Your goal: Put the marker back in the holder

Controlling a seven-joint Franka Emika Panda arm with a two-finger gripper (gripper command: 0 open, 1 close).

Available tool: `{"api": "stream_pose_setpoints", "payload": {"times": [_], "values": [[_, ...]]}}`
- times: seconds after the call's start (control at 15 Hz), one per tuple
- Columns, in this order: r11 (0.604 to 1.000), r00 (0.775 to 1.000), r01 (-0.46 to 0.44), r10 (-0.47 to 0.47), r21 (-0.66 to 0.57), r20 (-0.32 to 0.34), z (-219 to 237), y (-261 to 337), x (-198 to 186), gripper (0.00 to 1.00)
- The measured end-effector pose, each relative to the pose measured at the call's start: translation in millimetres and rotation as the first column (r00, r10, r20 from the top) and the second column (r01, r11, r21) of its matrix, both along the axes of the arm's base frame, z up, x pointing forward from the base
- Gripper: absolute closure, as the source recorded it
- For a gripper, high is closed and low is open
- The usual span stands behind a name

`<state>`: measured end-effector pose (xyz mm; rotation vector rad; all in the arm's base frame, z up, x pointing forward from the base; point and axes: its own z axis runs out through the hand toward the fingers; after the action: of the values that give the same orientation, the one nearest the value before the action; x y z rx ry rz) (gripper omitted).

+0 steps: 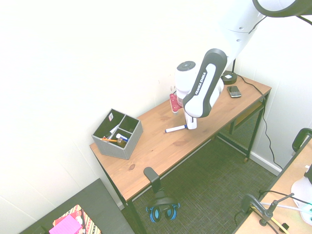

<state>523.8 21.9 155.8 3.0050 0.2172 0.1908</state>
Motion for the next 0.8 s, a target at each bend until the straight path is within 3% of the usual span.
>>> {"api": "stream_pose_setpoints", "payload": {"times": [0.2,0.4,0.6,0.8], "values": [[0.999,0.999,0.039,-0.039,0.007,-0.010,1,-1,3,1.00],[0.987,0.986,0.160,-0.159,0.010,-0.057,14,5,11,1.00],[0.948,0.937,0.316,-0.317,-0.028,-0.150,70,31,8,1.00],[0.895,0.859,0.440,-0.443,-0.071,-0.258,125,61,-5,1.00]]}}
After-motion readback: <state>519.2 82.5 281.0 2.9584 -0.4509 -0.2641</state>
